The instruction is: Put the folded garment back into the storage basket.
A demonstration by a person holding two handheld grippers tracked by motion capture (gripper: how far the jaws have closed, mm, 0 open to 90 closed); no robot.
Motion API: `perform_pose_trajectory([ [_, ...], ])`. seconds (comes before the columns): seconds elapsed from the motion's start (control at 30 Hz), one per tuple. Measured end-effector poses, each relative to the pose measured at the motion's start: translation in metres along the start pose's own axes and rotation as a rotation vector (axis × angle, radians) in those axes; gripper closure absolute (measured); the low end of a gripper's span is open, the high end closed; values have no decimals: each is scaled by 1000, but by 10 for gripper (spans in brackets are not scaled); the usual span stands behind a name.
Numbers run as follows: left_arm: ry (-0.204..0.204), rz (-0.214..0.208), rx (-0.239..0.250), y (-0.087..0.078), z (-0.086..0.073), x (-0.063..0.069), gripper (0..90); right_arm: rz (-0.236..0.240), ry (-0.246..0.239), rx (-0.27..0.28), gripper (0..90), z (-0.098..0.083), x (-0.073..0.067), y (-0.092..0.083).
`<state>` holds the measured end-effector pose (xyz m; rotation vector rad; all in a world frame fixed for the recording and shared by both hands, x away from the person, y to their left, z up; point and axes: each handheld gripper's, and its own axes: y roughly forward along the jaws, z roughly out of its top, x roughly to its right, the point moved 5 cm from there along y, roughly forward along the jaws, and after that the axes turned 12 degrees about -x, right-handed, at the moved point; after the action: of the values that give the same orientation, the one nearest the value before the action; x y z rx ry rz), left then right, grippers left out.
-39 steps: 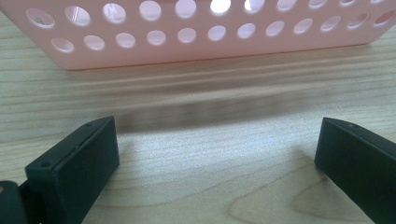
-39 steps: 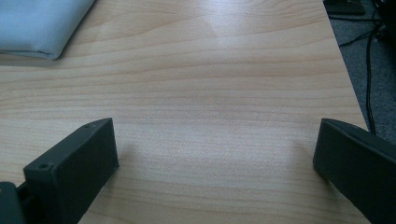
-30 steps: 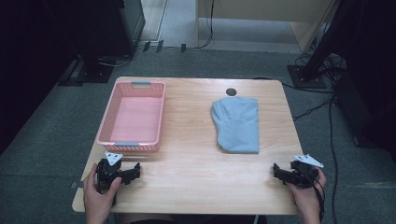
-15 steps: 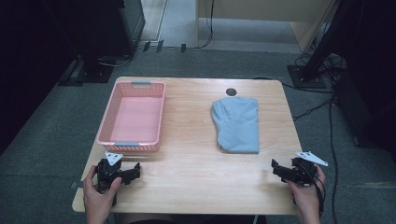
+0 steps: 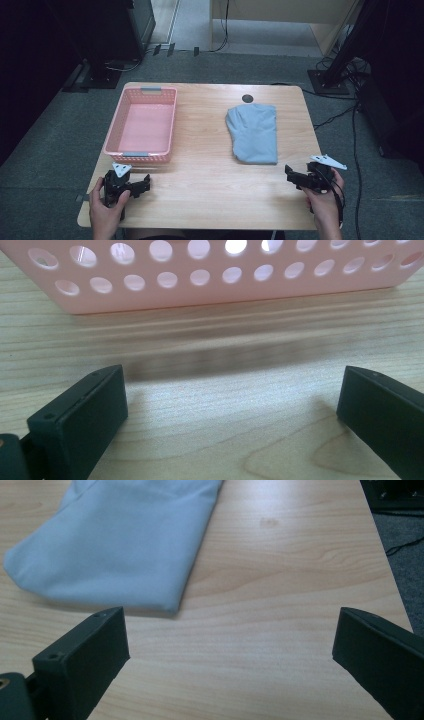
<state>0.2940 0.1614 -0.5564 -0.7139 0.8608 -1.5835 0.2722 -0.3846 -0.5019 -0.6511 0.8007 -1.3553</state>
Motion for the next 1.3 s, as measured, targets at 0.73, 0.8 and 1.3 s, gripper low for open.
perform_pose_trajectory([
  [0.73,1,-2,2,0,0,0,0,56,-25,18,29,48,-35,-2],
  [0.8,1,-2,2,0,0,0,0,62,-27,16,28,51,-38,0],
  [1.3,1,-1,2,0,0,0,0,65,-21,-12,0,69,-52,15],
])
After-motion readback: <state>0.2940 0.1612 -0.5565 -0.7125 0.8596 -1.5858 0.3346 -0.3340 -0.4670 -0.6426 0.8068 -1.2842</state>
